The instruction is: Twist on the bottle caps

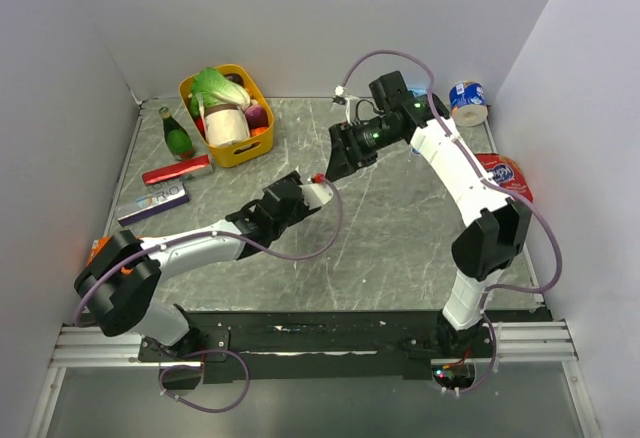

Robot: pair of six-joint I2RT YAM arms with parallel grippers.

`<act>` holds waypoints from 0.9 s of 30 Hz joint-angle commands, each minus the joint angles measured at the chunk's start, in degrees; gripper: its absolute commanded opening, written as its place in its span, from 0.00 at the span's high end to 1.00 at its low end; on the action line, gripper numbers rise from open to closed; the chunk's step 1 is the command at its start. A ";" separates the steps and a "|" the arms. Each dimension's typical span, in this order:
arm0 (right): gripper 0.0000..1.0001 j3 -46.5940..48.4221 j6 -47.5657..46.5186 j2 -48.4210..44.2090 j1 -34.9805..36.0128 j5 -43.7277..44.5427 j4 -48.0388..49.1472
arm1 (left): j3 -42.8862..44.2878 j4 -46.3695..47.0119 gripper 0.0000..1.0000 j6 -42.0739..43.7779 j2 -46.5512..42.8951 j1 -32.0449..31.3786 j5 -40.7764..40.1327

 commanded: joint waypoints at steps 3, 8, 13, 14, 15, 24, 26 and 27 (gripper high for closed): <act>0.00 14.35 0.26 -1.14 -4.92 -21.46 -2.54 | 1.34 2.99 0.99 -1.15 -4.41 1.12 6.83; 0.00 7.91 -32.39 -10.43 -5.99 -12.93 -8.44 | -2.17 -6.94 0.99 4.44 -12.92 4.80 32.06; 0.01 -16.61 -53.78 -32.23 0.32 -5.99 3.34 | -0.51 -20.73 0.99 12.82 -16.03 5.87 53.61; 0.06 -19.28 -62.27 -34.52 5.56 -0.23 3.61 | 0.62 -21.63 0.99 12.56 -15.42 5.87 54.50; 0.09 -22.00 -64.53 -38.54 7.88 2.26 6.74 | 1.24 -22.77 0.99 12.73 -14.89 5.87 55.21; 0.41 -26.43 -72.37 -40.09 19.14 9.14 9.76 | 5.03 -27.70 0.99 17.03 -11.37 5.78 59.35; 0.43 -25.72 -73.86 -39.29 20.02 9.49 8.54 | 5.47 -27.96 0.99 17.73 -11.19 5.87 59.26; 0.43 -25.46 -74.30 -38.50 20.46 9.41 8.10 | 5.56 -28.23 0.99 17.91 -11.11 5.87 59.26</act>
